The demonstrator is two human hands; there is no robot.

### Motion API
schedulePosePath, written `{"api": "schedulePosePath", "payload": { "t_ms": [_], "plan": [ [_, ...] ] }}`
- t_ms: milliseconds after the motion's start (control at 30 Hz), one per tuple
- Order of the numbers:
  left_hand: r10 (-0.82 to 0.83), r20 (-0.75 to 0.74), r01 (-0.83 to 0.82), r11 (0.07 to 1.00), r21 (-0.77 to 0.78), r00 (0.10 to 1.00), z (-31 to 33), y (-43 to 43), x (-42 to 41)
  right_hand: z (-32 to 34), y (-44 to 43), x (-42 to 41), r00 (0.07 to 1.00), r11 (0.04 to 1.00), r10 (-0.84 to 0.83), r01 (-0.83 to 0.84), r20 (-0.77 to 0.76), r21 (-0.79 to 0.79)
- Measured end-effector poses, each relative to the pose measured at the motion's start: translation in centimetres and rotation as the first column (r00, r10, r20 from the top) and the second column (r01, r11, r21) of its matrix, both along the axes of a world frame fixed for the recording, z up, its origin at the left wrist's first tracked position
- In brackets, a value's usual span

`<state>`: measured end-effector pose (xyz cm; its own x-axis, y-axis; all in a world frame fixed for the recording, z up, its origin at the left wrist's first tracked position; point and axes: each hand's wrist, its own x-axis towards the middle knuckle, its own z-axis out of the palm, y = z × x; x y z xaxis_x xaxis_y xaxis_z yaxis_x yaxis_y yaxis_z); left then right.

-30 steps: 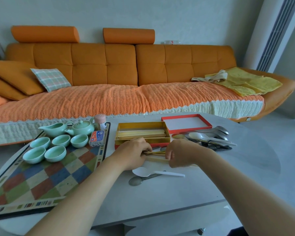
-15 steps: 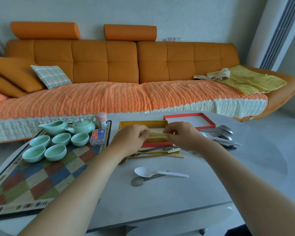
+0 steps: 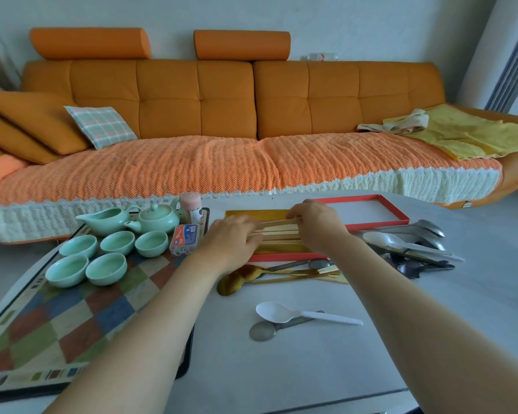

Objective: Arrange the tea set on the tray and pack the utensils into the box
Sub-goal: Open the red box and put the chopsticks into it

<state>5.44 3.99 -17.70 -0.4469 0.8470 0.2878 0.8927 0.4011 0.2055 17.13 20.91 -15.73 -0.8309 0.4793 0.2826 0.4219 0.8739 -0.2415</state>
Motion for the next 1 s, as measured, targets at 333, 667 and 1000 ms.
{"api": "schedulePosePath", "payload": {
  "t_ms": [333,667,1000],
  "plan": [
    [0.047,0.059,-0.036,0.985,-0.168,0.997,-0.3,0.2,-0.9,-0.3,-0.2,-1.3,0.995,0.998,-0.053,0.05,0.084,0.039],
    [0.047,0.012,-0.044,0.982,-0.184,0.999,-0.4,0.2,-0.3,-0.7,-1.1,0.7,0.966,0.956,0.193,-0.146,0.172,-0.253],
    [-0.221,-0.159,0.247,0.954,0.171,0.962,1.0,0.2,4.6,1.8,-1.7,4.9,0.967,0.967,0.241,-0.246,-0.079,-0.068]
  ]
}}
